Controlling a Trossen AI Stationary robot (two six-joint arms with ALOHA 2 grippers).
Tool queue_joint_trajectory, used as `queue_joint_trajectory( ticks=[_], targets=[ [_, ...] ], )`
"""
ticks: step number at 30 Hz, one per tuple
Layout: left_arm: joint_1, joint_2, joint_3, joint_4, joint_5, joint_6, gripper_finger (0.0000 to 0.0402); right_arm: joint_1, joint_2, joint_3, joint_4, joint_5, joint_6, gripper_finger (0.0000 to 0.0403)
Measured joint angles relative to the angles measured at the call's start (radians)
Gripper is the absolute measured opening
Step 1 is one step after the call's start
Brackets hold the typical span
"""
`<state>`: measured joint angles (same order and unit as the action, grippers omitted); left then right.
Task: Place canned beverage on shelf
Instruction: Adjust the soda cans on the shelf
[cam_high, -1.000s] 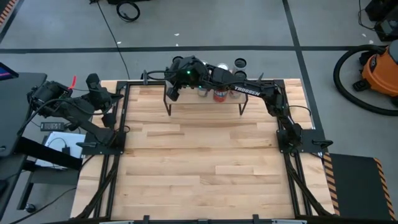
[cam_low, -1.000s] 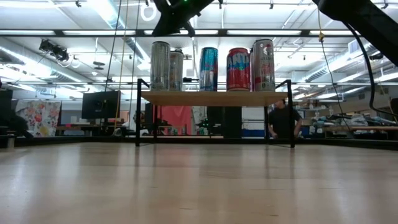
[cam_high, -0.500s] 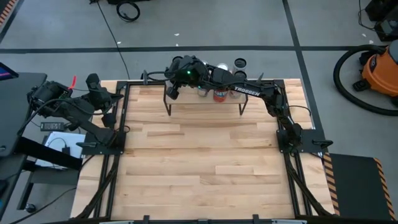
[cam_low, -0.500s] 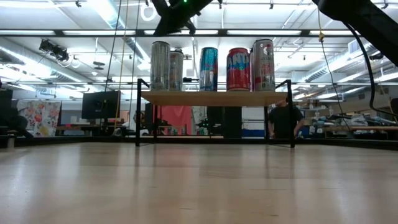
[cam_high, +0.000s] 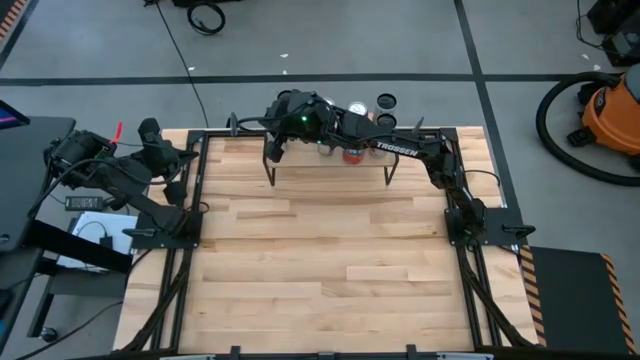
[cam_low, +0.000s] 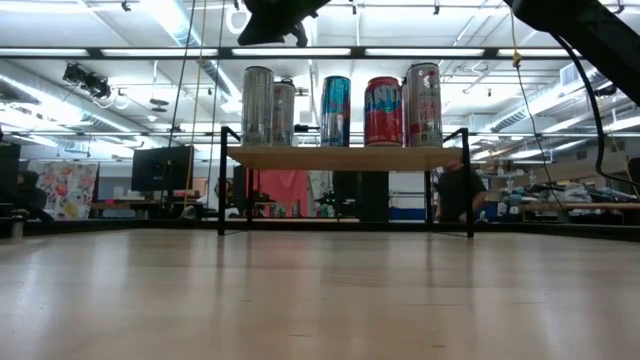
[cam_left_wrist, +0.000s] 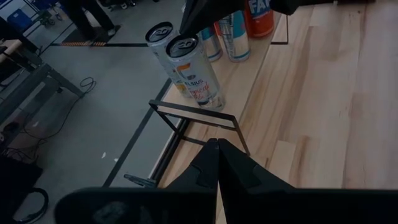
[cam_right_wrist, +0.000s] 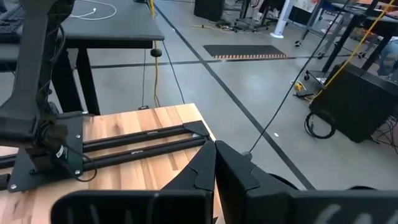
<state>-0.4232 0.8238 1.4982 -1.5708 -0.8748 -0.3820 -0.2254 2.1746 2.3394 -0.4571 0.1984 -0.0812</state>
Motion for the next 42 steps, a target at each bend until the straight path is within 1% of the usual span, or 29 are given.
queue_joint_trajectory(
  ticks=[7, 9, 12, 15, 19, 23, 26, 29, 33, 42],
  targets=[
    [0.000, 0.000, 0.000, 0.004, -0.002, -0.007, 0.0007, 0.000, 0.000, 0.000, 0.005, 0.018, -0.006, 0.0019],
    [0.000, 0.000, 0.000, 0.004, -0.002, -0.016, 0.0007, 0.000, 0.000, 0.000, 0.012, 0.044, -0.010, 0.0022],
    [0.000, 0.000, 0.000, 0.004, -0.002, -0.018, 0.0007, 0.000, -0.001, 0.000, 0.004, 0.052, -0.060, 0.0032],
    [0.000, 0.000, 0.000, 0.004, -0.002, -0.018, 0.0007, 0.001, -0.001, 0.000, 0.005, 0.053, -0.078, 0.0049],
    [0.000, 0.000, 0.000, 0.004, -0.002, -0.018, 0.0007, 0.001, -0.001, 0.000, -0.002, 0.053, -0.101, 0.0083],
    [0.000, 0.000, 0.000, 0.004, -0.002, -0.018, 0.0007, 0.001, -0.001, 0.000, -0.041, 0.088, -0.115, 0.0123],
    [0.000, 0.000, 0.000, 0.004, -0.002, -0.018, 0.0007, 0.001, -0.002, 0.000, -0.109, 0.070, -0.204, 0.0141],
    [0.000, 0.000, 0.000, 0.004, -0.002, -0.018, 0.0007, 0.001, -0.002, 0.000, -0.147, 0.043, -0.249, 0.0145],
    [0.000, 0.000, 0.000, 0.004, -0.002, -0.017, 0.0007, 0.001, -0.002, 0.000, -0.139, 0.043, -0.278, 0.0136],
    [0.000, 0.000, 0.000, 0.004, -0.002, -0.017, 0.0007, -0.005, -0.002, 0.000, -0.150, 0.043, -0.262, 0.0116]
  ],
)
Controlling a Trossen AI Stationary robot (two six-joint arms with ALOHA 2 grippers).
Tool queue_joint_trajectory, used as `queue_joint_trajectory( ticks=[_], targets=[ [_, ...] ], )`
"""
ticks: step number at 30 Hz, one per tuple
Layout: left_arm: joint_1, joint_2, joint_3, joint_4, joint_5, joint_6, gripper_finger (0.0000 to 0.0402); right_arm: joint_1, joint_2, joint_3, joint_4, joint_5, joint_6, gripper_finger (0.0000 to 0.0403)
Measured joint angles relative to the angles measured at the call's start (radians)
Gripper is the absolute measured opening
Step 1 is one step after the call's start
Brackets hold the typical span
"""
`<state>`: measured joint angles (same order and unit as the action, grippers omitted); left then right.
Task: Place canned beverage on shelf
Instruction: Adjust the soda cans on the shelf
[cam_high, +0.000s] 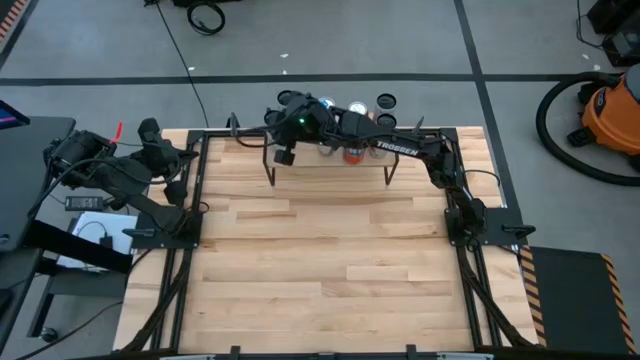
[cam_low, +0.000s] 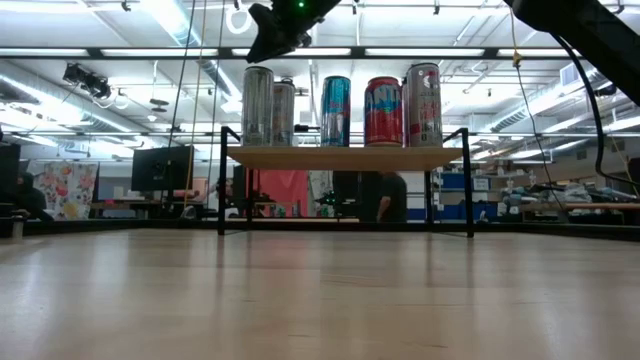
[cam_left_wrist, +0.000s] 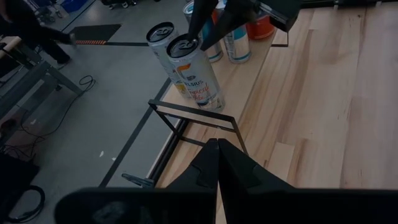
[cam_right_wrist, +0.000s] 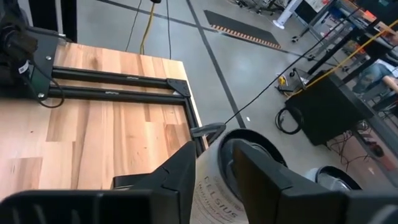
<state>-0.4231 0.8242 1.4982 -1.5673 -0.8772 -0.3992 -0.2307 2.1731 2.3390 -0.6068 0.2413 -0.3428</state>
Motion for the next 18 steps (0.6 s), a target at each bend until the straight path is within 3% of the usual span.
queue_joint_trajectory(
  ticks=[18],
  targets=[
    [0.000, 0.000, 0.000, 0.000, 0.000, 0.000, 0.0007, -0.022, -0.001, -0.022, -0.006, -0.026, 0.063, 0.0109]
  ],
)
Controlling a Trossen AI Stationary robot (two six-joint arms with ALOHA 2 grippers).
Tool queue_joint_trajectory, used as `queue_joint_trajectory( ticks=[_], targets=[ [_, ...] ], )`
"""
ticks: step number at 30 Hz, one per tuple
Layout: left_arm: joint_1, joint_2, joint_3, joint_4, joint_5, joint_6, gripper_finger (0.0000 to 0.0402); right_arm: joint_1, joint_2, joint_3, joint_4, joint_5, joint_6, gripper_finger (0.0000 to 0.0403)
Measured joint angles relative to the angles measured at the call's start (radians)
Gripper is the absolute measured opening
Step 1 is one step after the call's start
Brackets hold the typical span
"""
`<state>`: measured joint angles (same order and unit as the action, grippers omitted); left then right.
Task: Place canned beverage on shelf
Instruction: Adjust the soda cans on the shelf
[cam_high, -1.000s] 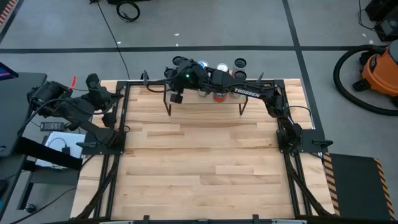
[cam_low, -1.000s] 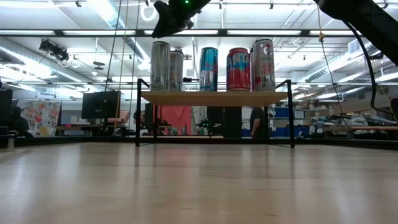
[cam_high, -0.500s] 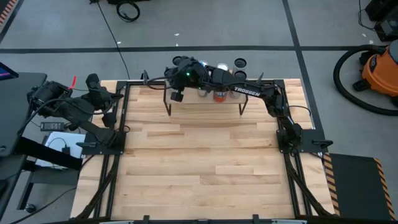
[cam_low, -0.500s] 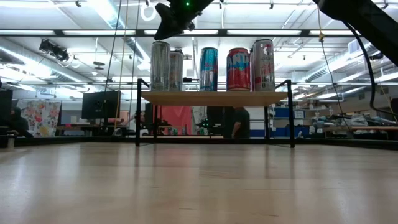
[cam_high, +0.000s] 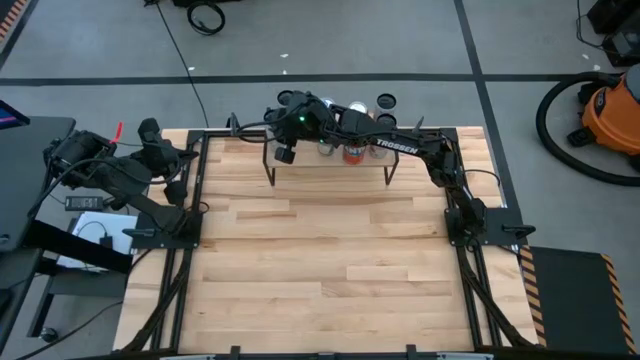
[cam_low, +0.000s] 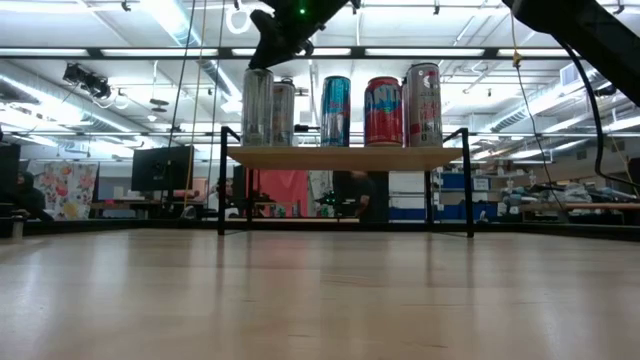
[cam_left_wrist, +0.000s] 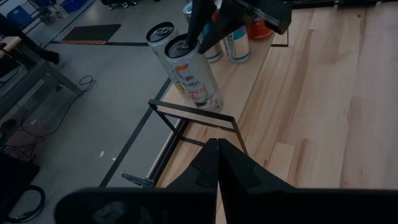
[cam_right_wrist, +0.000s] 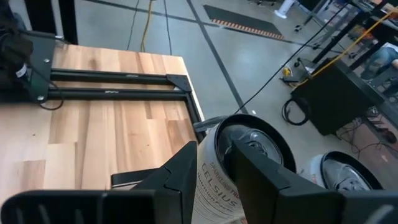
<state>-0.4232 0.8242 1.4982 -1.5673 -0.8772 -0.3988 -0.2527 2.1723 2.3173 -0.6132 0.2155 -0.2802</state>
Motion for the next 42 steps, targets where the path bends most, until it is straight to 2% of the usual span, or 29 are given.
queue_joint_trajectory(
  ticks=[9, 20, 42],
  targets=[
    [0.000, 0.000, 0.000, 0.000, 0.000, 0.000, 0.0007, 0.000, 0.000, -0.001, 0.000, 0.008, 0.010, 0.0097],
    [0.000, 0.000, 0.000, 0.000, 0.000, 0.000, 0.0007, 0.001, -0.002, 0.000, -0.012, 0.012, 0.016, 0.0008],
    [0.000, 0.000, 0.000, 0.000, -0.019, 0.001, 0.0007, 0.001, -0.039, 0.003, -0.057, 0.003, -0.001, 0.0005]
  ],
)
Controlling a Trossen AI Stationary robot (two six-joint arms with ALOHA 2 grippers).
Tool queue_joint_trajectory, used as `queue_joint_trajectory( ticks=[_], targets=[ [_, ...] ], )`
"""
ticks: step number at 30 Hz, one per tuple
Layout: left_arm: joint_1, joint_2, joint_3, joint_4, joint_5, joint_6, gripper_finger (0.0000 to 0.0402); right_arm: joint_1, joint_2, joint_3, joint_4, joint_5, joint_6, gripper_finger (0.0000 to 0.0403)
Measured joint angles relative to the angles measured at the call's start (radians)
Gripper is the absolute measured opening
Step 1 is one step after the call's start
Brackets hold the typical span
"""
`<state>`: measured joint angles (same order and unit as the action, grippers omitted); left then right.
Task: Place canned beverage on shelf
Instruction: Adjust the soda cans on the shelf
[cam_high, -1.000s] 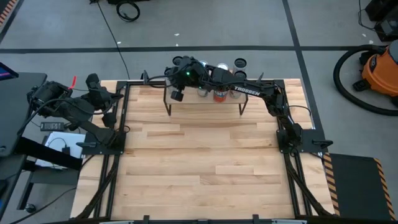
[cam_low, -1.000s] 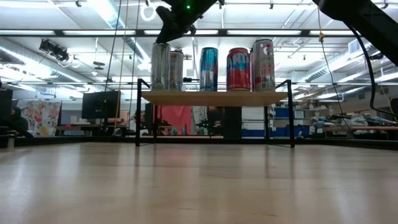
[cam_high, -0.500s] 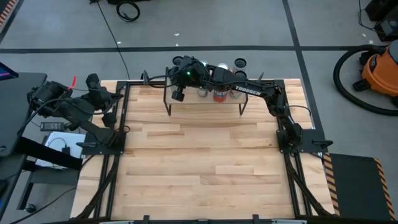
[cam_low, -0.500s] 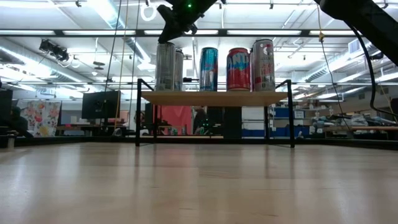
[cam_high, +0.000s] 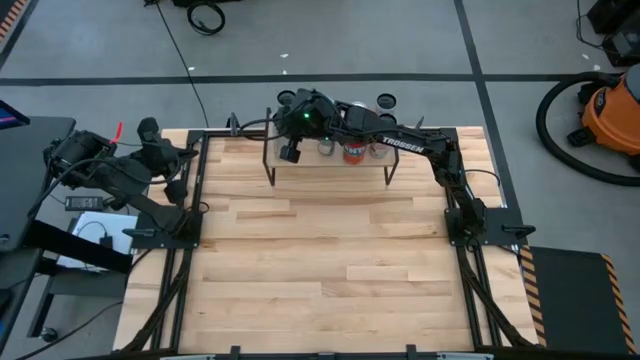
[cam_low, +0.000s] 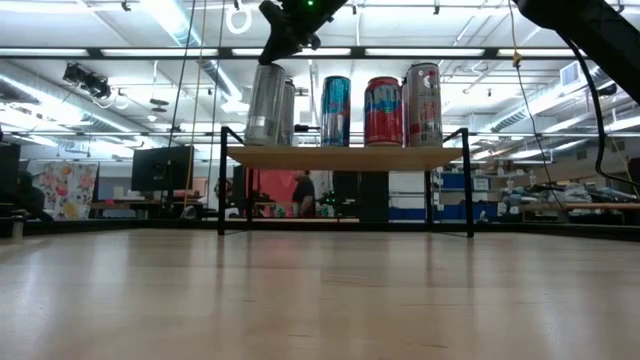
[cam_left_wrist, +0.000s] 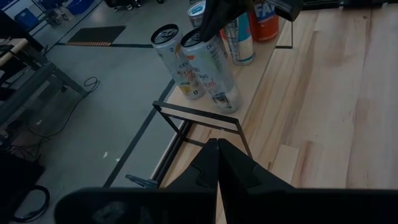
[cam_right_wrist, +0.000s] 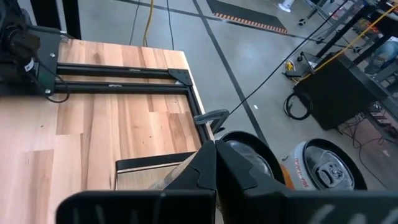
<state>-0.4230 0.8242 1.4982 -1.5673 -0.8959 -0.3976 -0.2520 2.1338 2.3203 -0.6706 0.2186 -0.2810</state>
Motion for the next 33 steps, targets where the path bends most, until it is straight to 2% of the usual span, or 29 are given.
queue_joint_trajectory(
  ticks=[17, 22, 33],
  targets=[
    [0.000, 0.000, 0.000, 0.000, 0.000, 0.000, 0.0007, 0.025, -0.006, 0.005, -0.091, 0.001, -0.019, 0.0006],
    [0.000, 0.000, 0.000, 0.000, 0.000, 0.000, 0.0007, 0.037, -0.010, 0.005, -0.108, 0.056, -0.018, 0.0007],
    [0.000, 0.000, 0.000, 0.000, 0.000, 0.000, 0.0007, 0.024, -0.024, 0.002, -0.096, 0.067, 0.075, 0.0025]
  ],
)
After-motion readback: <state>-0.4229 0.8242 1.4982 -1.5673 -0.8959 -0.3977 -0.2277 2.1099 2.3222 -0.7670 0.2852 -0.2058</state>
